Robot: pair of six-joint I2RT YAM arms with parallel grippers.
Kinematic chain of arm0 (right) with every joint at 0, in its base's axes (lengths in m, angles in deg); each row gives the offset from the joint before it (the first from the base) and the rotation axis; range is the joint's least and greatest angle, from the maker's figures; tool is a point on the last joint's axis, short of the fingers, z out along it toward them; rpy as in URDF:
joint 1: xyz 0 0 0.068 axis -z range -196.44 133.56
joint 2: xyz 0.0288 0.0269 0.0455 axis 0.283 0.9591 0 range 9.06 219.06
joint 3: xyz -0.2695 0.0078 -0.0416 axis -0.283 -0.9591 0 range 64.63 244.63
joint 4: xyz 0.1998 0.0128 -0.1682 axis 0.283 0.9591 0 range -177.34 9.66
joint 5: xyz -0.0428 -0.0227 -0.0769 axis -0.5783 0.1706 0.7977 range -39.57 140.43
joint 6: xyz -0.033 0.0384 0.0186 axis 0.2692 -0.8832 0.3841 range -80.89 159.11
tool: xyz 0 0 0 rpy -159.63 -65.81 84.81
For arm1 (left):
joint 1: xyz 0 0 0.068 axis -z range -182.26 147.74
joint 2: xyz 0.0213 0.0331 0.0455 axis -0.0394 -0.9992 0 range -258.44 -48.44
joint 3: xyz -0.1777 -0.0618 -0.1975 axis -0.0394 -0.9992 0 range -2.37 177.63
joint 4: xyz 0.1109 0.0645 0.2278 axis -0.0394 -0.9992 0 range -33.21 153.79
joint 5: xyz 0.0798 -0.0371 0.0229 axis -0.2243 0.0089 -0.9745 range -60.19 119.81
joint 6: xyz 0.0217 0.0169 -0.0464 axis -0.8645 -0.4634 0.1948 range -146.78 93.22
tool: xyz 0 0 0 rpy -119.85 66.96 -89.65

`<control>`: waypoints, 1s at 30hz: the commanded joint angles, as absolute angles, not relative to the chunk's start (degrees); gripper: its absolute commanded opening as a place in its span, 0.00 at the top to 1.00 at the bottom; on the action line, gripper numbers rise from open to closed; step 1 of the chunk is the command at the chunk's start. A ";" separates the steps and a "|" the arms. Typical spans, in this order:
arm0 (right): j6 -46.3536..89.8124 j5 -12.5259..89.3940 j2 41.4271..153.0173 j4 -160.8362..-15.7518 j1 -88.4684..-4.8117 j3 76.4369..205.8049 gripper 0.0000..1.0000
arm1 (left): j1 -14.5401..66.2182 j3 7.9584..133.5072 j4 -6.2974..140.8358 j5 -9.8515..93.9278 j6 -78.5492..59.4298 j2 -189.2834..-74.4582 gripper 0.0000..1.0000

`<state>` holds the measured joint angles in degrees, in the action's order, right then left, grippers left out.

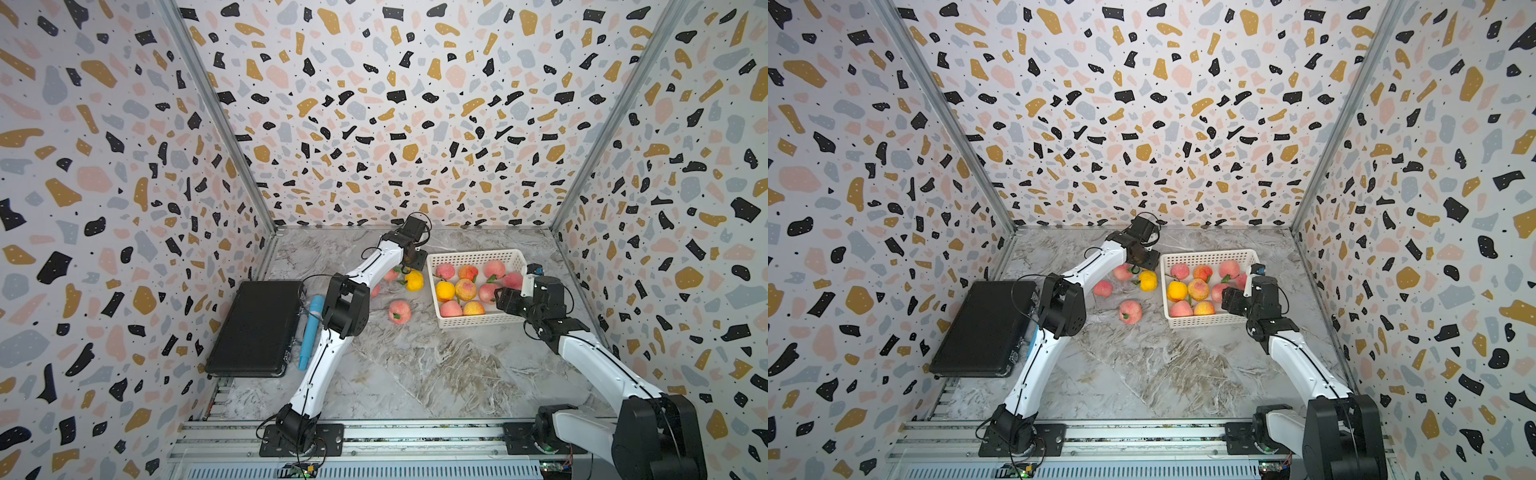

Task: Put the peaches into the basket
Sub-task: Pick up the peach from the center of the board, then place the peach in the basket.

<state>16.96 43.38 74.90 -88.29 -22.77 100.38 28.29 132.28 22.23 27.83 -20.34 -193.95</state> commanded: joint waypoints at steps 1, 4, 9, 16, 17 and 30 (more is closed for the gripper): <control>16.21 42.88 74.56 -86.80 -22.57 103.18 0.21 | 28.50 131.09 23.45 25.65 -21.04 -187.53 0.51; 15.64 43.32 74.37 -84.53 -22.52 104.88 0.21 | 28.50 129.62 23.36 24.05 -21.67 -184.48 0.51; 15.00 44.91 74.42 -78.55 -22.51 108.89 0.20 | 28.57 127.97 23.26 25.22 -21.12 -179.73 0.51; 14.62 47.06 75.25 -74.21 -21.89 113.30 0.20 | 32.37 125.63 26.50 31.37 -20.81 -175.89 0.50; 14.26 47.39 75.03 -73.75 -21.26 113.78 0.20 | 33.32 125.55 26.92 32.03 -21.18 -175.88 0.49; 13.04 45.37 70.55 -69.29 -15.56 115.27 0.19 | 42.20 132.04 27.57 30.92 -24.28 -185.99 0.49</control>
<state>13.36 46.05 72.83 -71.42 -15.77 113.36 42.51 129.09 26.75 31.46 -23.18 -183.55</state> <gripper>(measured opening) 0.809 0.592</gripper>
